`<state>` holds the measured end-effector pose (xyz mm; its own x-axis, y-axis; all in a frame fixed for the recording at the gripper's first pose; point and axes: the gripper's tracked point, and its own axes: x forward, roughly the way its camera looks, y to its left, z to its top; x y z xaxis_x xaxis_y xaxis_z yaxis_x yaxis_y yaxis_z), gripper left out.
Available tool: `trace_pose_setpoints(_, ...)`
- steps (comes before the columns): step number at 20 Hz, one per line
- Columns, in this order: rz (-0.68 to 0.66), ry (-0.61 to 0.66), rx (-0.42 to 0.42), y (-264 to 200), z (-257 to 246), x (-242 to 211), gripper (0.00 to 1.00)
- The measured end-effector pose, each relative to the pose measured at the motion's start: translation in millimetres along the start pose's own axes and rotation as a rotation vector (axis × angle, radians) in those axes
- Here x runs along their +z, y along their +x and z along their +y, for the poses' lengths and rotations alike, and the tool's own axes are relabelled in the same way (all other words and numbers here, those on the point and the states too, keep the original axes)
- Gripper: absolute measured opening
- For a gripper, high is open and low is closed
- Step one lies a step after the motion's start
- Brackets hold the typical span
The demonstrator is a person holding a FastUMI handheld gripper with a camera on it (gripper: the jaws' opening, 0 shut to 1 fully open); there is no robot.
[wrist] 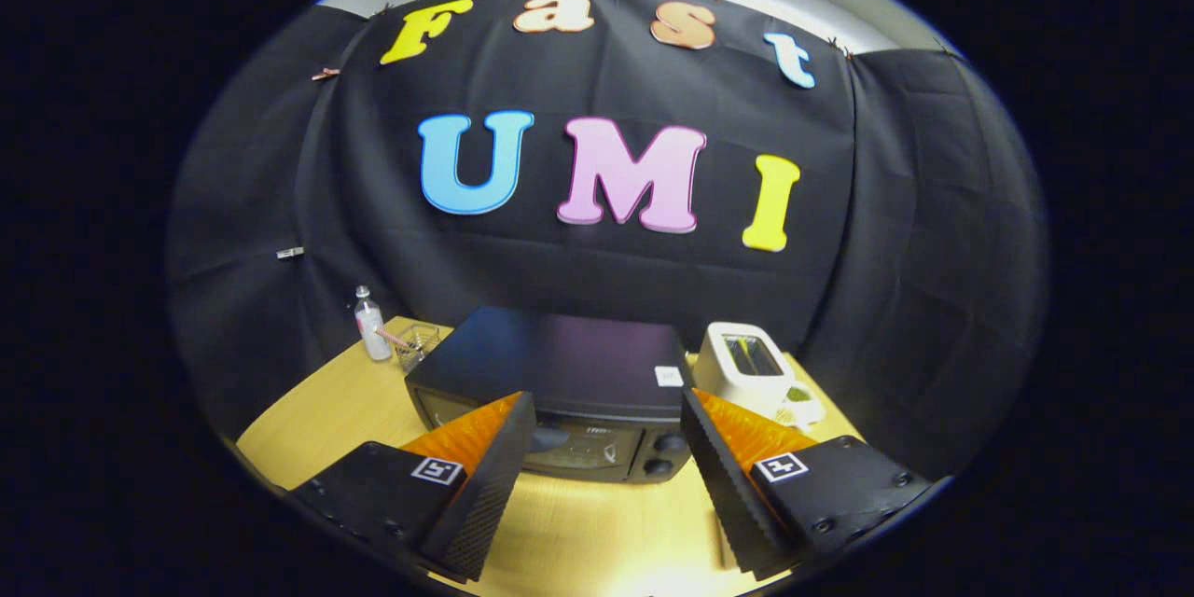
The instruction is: Open the toaster oven, put the food inside, and close the toaster oven door.
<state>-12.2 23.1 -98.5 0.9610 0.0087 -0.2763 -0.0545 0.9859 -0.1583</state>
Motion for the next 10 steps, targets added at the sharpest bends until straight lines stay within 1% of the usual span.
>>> trace_pose_setpoints(4,-0.155,-0.073,-0.05,-27,-33,54,0.98)
trace_pose_setpoints(7,-0.229,-0.099,-0.058,-43,-45,86,0.98)
trace_pose_setpoints(10,-0.27,-0.037,-0.08,-61,-58,102,0.97)
